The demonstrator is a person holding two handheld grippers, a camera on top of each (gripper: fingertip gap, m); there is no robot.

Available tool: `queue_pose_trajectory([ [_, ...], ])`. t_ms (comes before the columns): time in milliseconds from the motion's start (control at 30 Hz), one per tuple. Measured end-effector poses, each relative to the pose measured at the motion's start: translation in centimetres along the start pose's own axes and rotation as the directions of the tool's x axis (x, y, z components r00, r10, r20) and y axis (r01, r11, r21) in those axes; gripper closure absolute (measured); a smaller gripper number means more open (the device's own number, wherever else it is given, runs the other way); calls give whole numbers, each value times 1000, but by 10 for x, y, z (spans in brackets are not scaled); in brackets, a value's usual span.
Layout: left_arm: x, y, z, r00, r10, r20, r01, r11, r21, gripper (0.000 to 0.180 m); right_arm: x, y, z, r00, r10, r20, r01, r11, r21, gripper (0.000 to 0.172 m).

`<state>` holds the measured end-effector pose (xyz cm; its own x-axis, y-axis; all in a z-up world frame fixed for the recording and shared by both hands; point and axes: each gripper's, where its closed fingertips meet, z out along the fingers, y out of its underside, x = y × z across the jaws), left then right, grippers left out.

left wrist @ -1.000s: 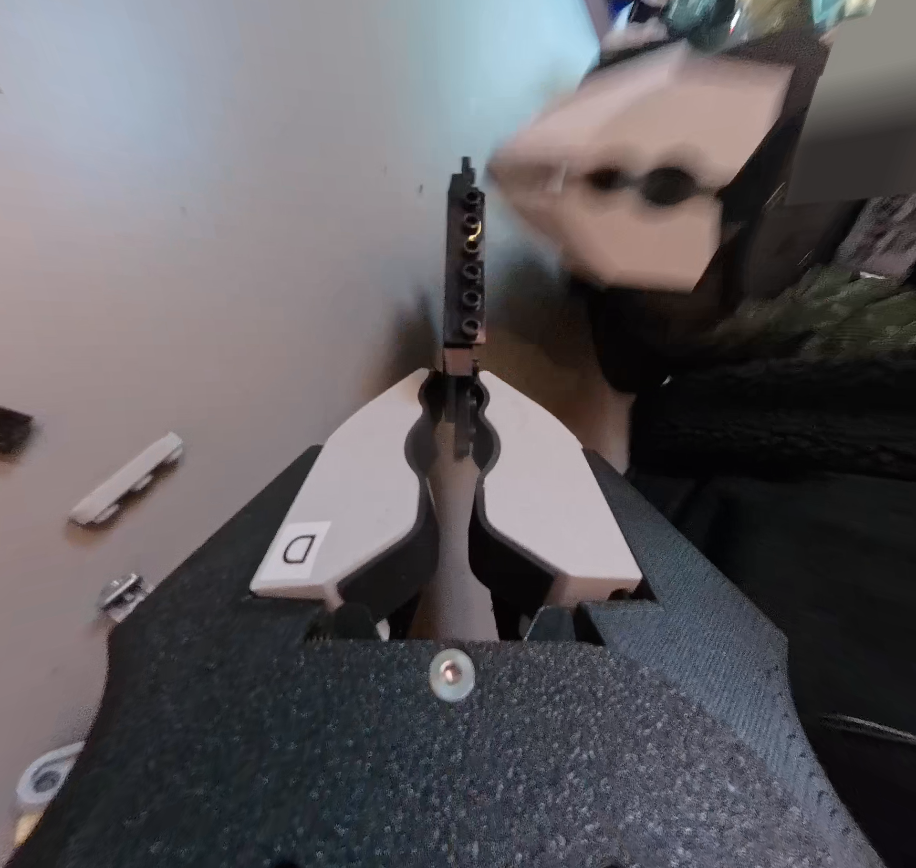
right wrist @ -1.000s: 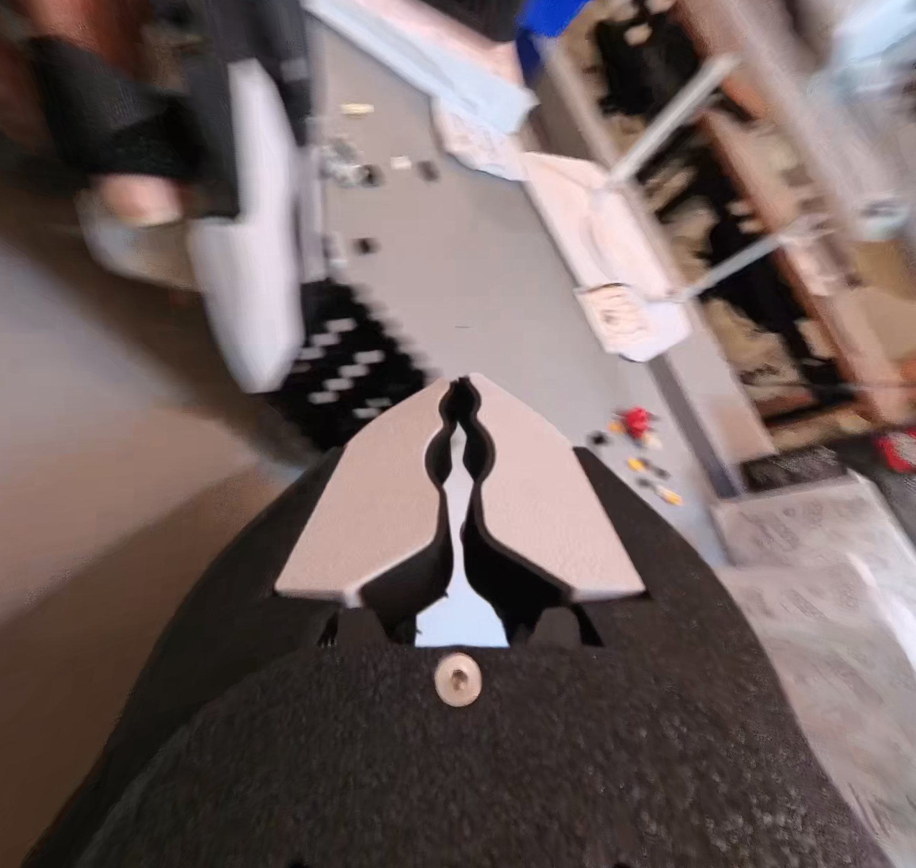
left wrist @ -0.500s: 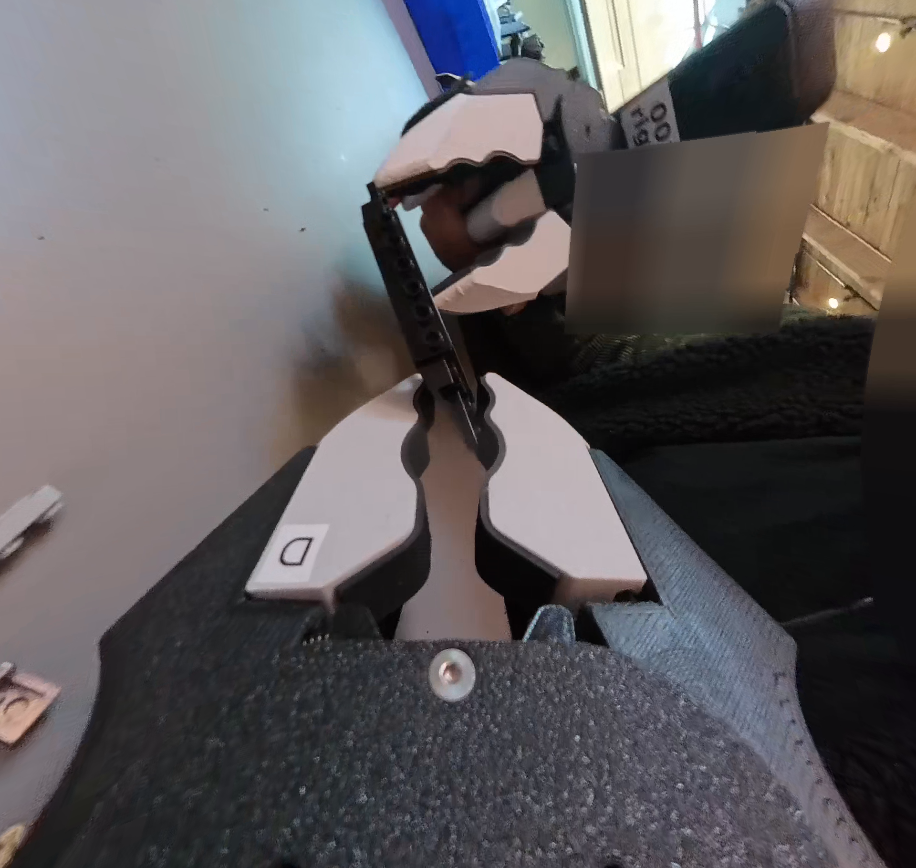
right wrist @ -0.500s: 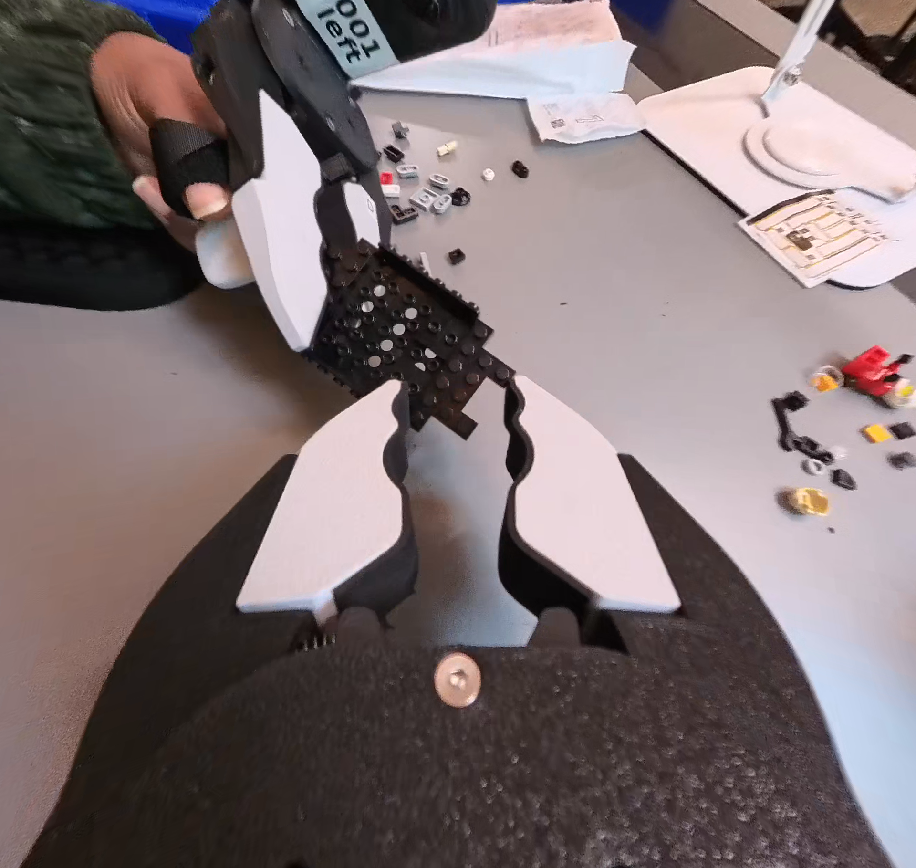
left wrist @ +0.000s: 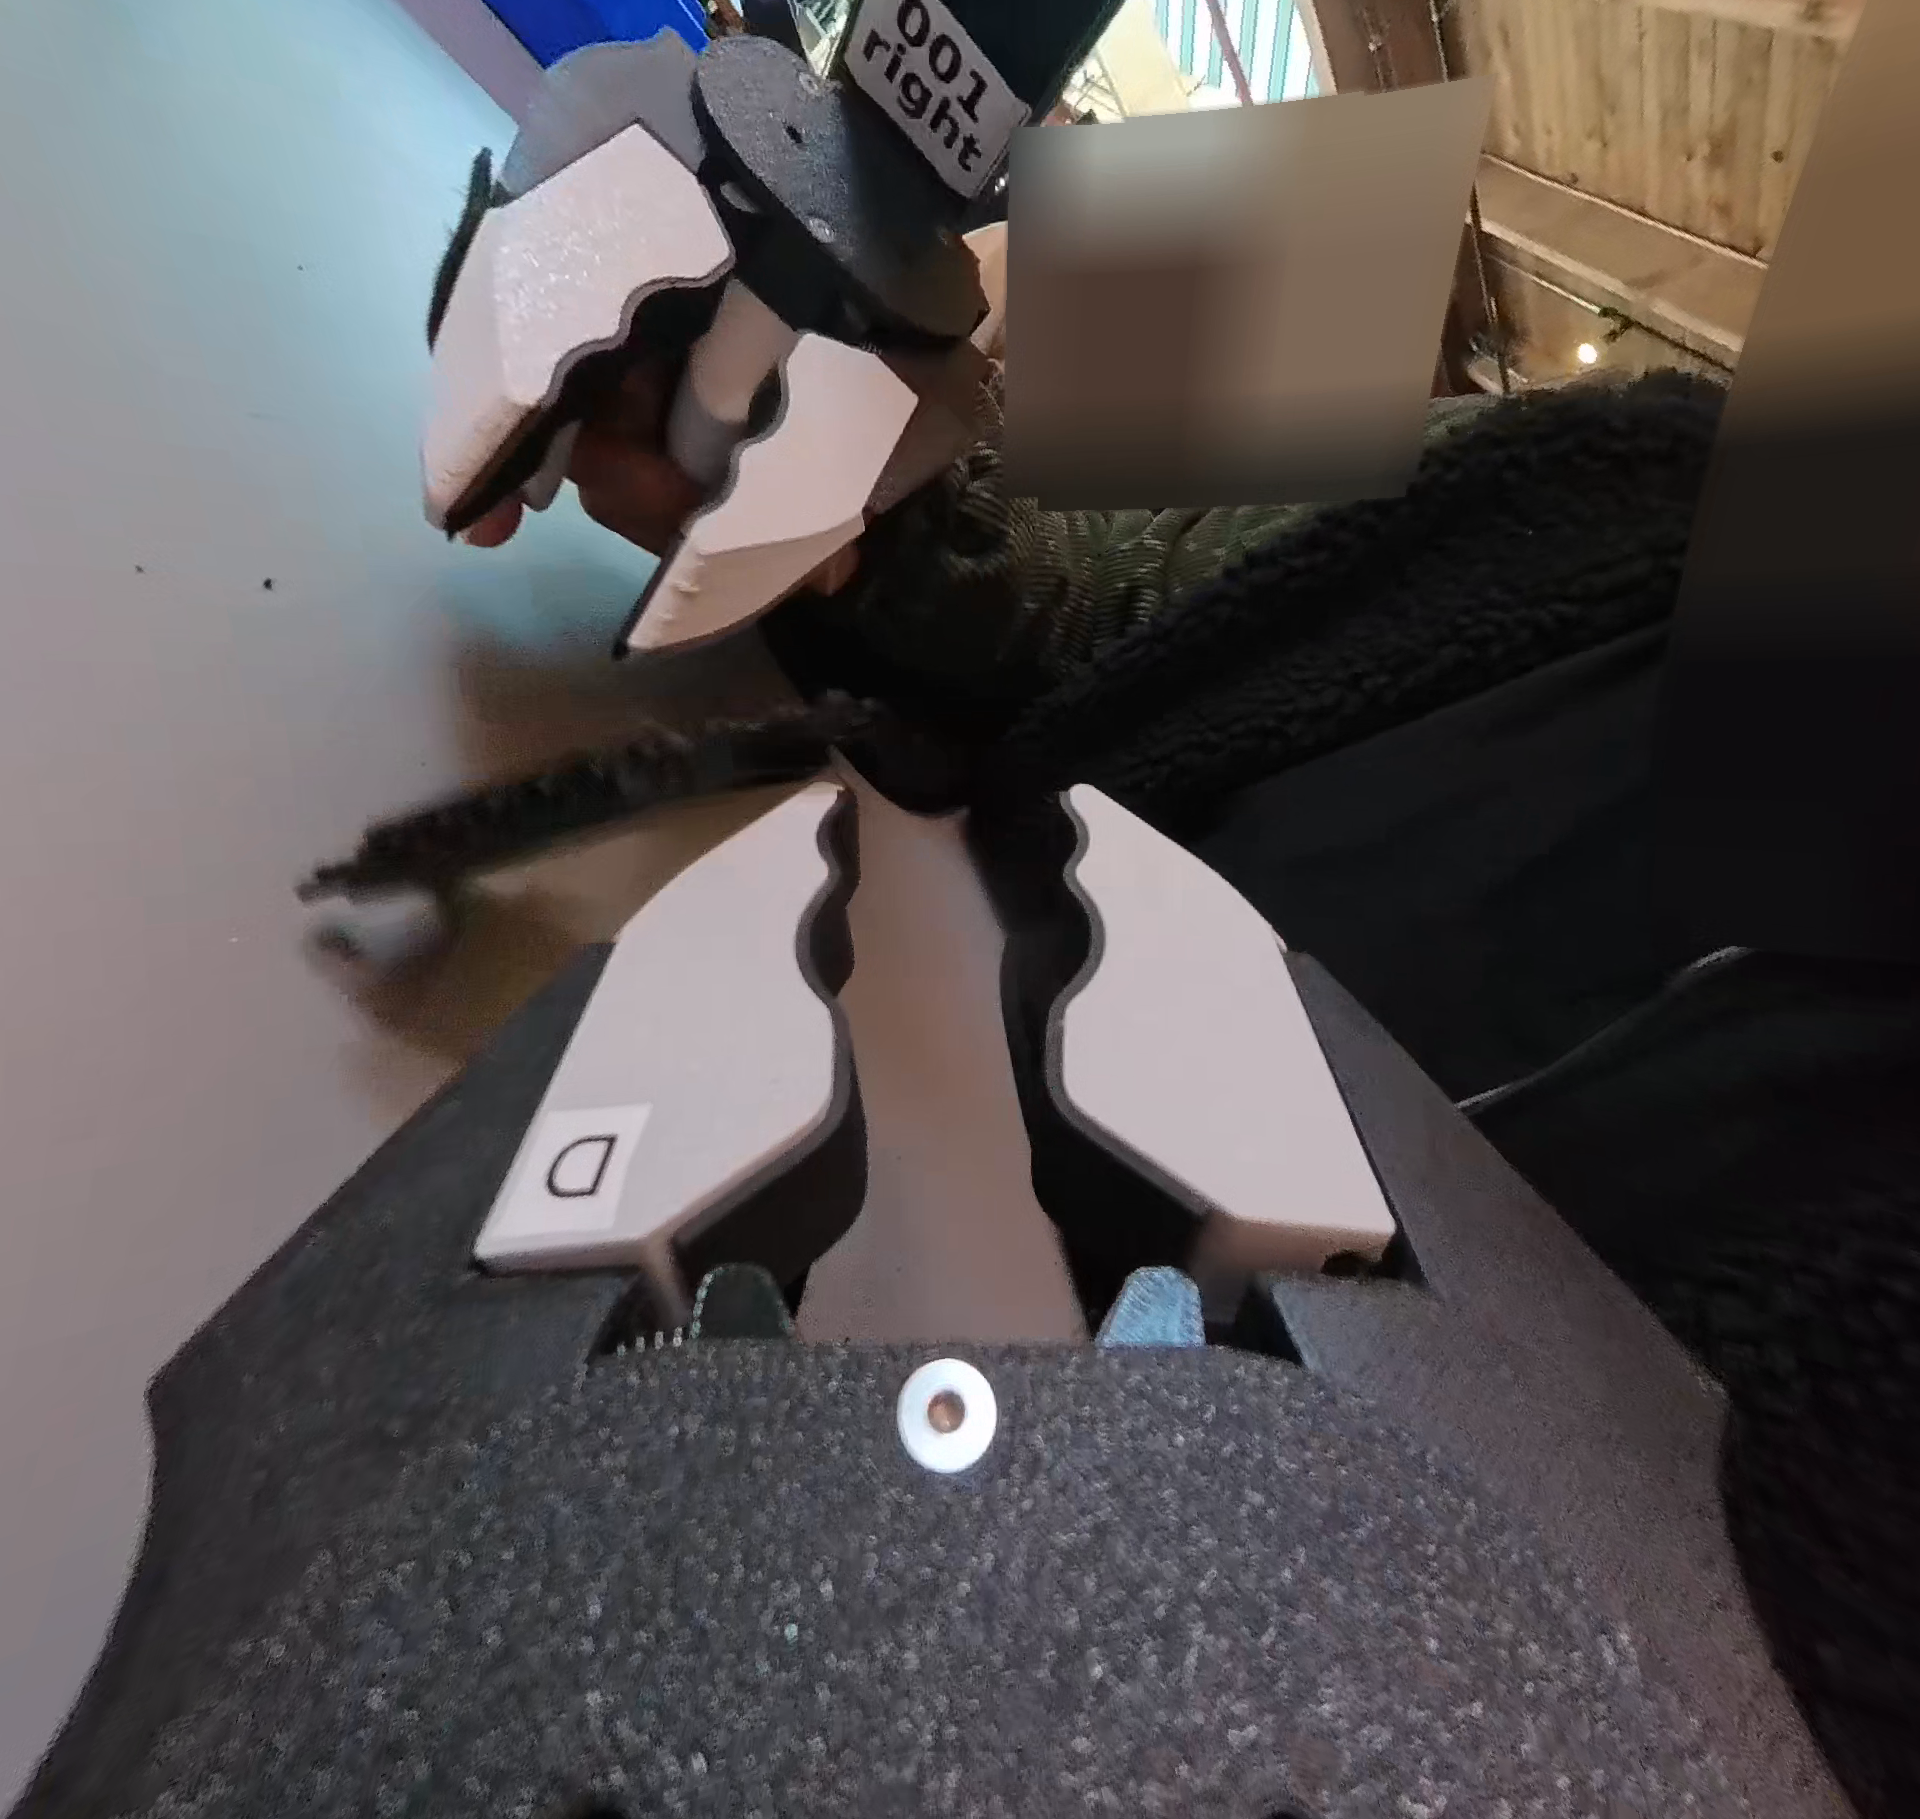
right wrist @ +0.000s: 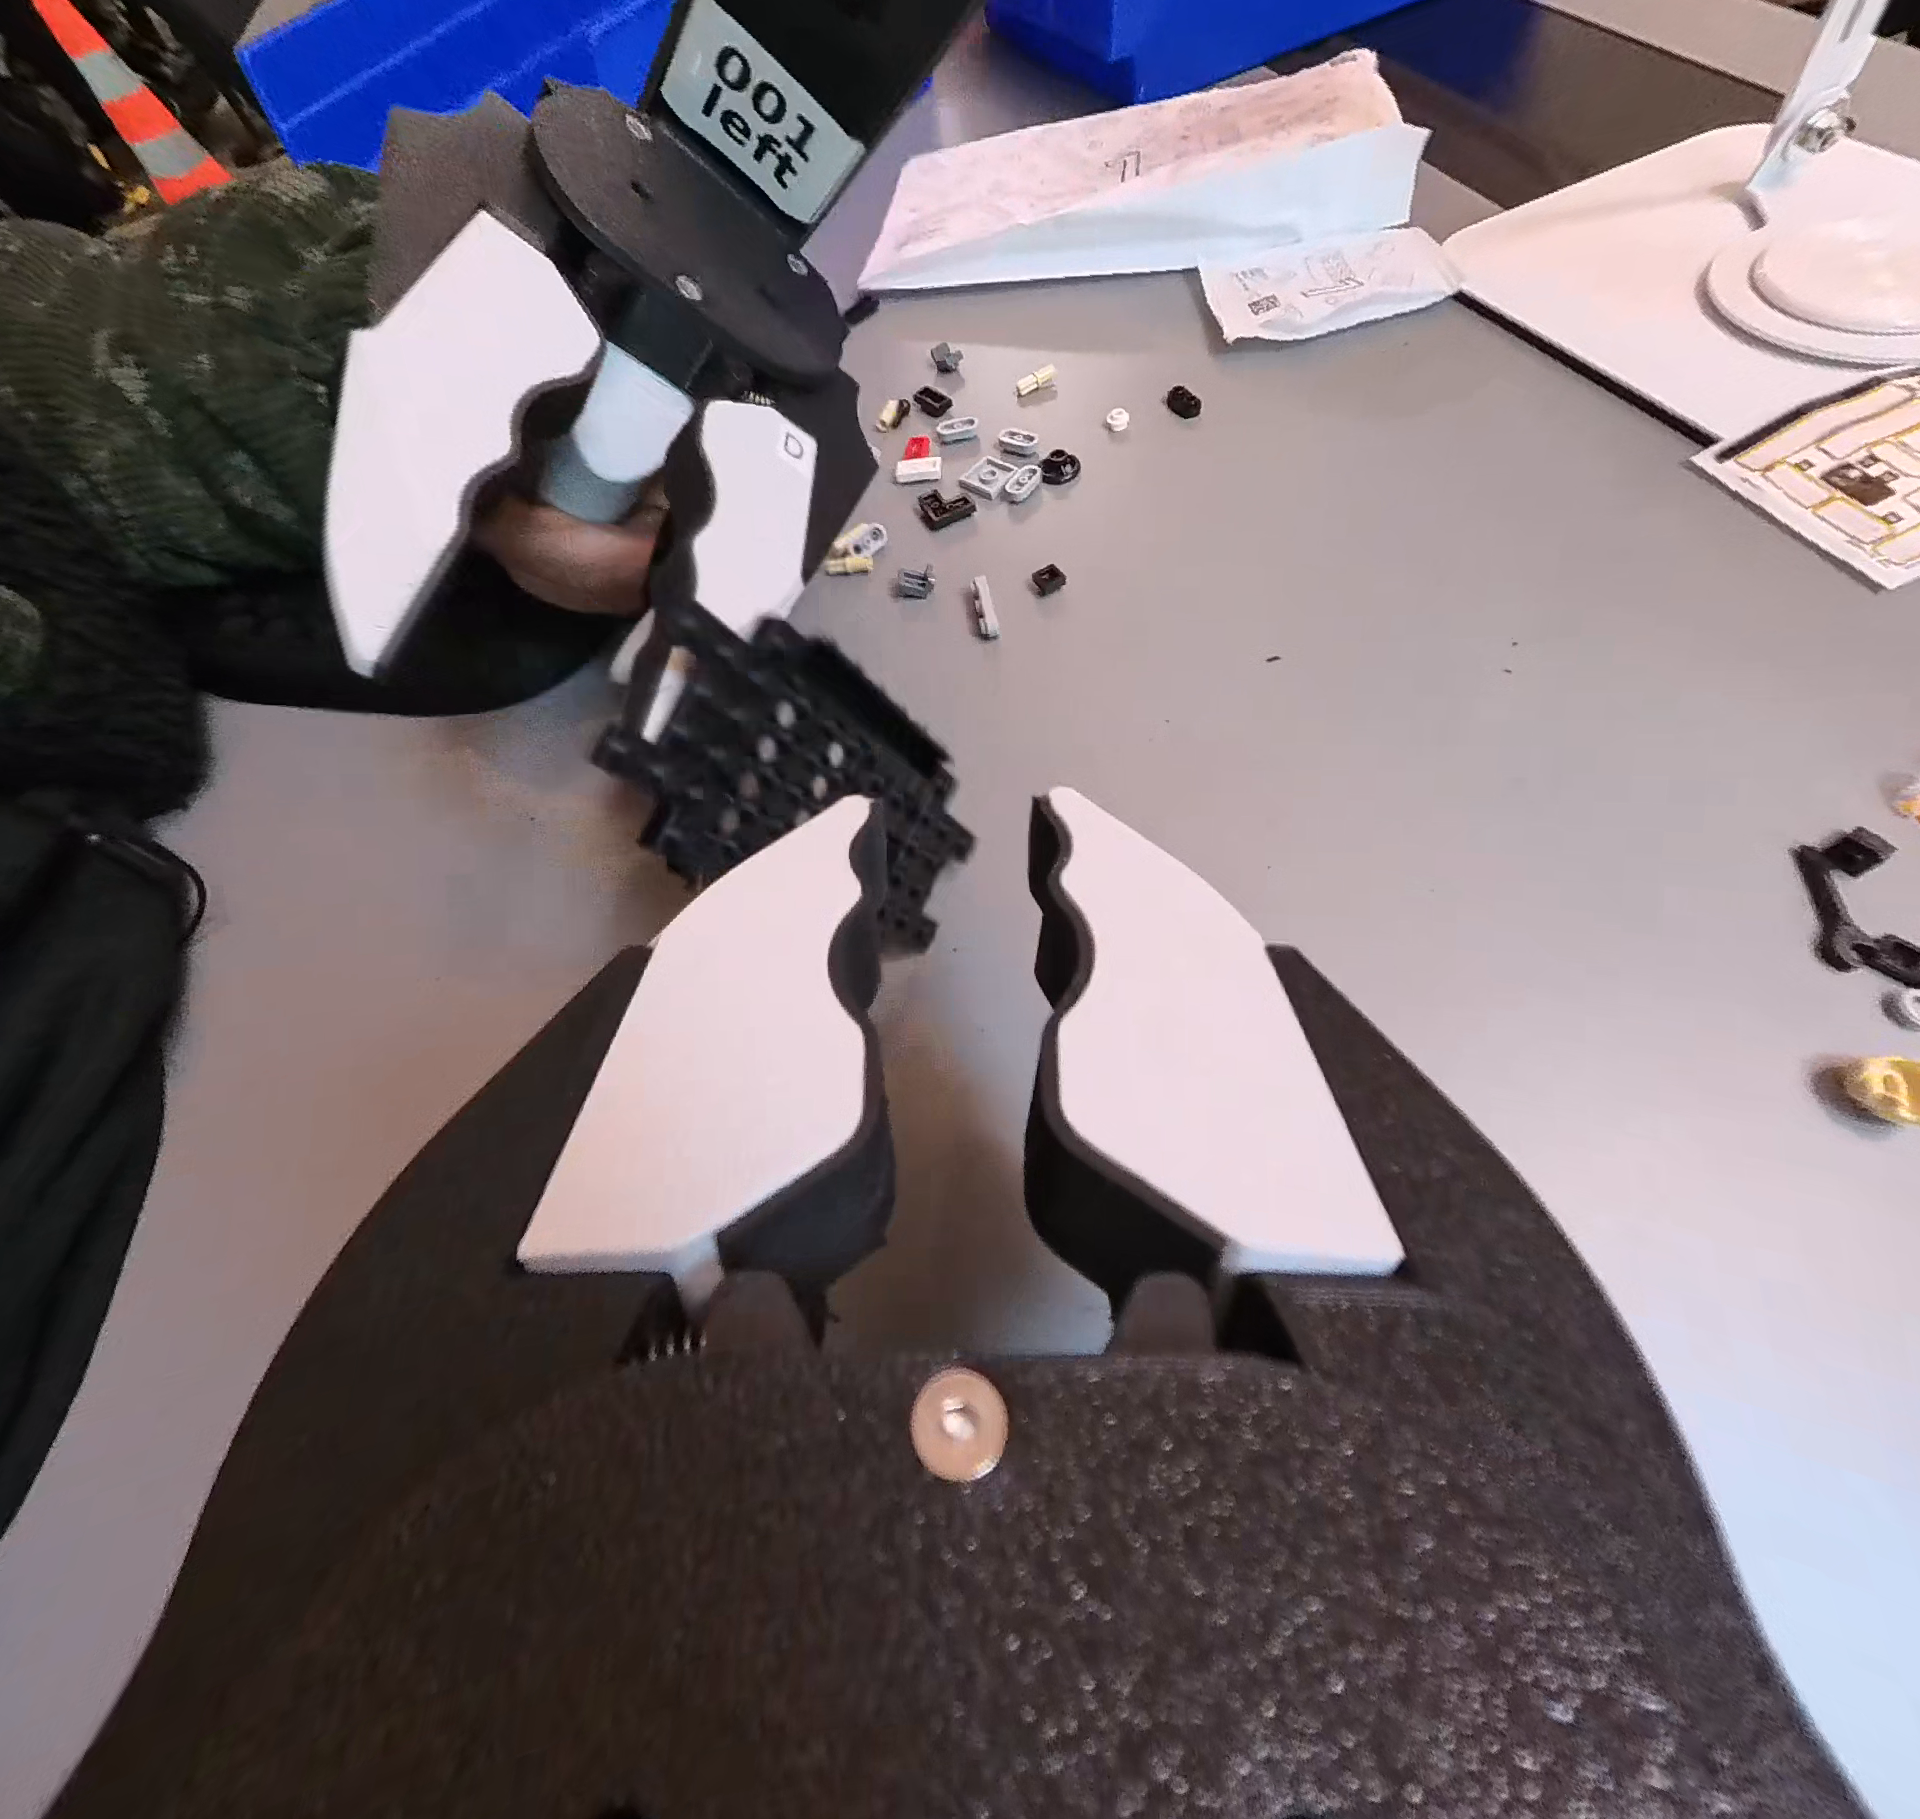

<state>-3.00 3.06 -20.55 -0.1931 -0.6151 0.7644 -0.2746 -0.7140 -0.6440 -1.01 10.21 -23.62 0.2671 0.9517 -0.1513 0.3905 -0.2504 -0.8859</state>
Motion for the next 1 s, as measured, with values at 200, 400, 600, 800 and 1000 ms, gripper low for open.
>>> queue_pose_trajectory([
  [200, -12, 2, -5, 998, -46, 48, 46, 999, -5, 153, -5, 5, 0, 999, 3, 38, -2, 1000, -24, 147],
  [400, -35, 9, -10, 979, -70, 190, 79, 996, -43, 152, -15, 11, 6, 995, 1, 97, 4, 999, -52, 143],
  [600, -49, 19, -9, 952, -56, 301, 92, 990, -106, 152, -16, 18, 28, 987, 104, 120, -93, 991, -94, 141],
  [800, -71, -9, -46, 790, 169, 590, -133, 986, -104, 154, 5, 28, 21, 1000, 29, -6, -29, 991, -132, 141],
  [1000, -94, -25, -66, 662, 232, 713, -165, 973, -164, 144, 32, 24, 9, 990, -35, -136, 19, 992, -123, 137],
])
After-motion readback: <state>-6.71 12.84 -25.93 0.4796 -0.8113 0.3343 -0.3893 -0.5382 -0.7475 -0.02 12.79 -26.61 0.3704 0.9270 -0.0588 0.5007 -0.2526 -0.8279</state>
